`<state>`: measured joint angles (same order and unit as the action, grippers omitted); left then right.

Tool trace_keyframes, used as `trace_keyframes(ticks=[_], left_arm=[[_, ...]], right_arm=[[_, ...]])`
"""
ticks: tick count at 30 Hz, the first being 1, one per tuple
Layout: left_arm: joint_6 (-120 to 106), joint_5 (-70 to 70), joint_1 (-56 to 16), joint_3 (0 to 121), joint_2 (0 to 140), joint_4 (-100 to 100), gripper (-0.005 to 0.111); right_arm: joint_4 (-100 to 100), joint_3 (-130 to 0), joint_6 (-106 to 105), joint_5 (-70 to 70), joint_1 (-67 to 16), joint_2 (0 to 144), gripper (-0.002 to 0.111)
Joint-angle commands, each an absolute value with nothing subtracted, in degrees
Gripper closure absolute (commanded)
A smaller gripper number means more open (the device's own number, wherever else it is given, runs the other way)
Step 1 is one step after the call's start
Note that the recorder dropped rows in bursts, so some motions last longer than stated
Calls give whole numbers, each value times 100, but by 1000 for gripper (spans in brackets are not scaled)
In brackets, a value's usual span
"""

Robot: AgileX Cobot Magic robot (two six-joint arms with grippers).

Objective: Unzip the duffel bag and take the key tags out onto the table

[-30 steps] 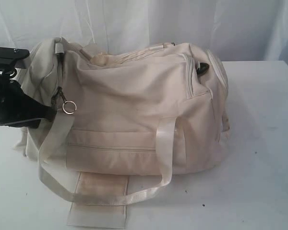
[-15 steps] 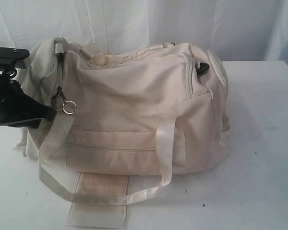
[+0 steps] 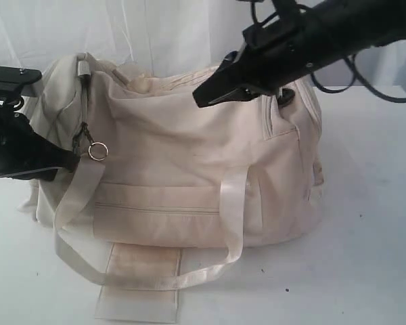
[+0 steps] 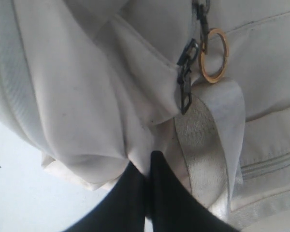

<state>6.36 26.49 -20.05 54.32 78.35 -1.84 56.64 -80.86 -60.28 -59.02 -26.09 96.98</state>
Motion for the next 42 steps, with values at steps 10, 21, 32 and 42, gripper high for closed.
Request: trace_keyframes(ticks=[10,21,32,42], left_arm=[[593,2751,-2008,5404,7713,-299,107],[593,2738,-2008,5404,7713,-299,107],[593,2738,-2008,5404,7713,-299,107],[593,2715,-2008,5404,7713,-299,107]], right_arm=[[4627,-10022,-6182,-4593,-4083,11757,73],[4361,-10071,-6932,-3996,-4583,12152,48],[4141,-10060,-7180,-3200,-4859,12252,36],[3253,-10060,-6486,-3286,-4958,12356,52]])
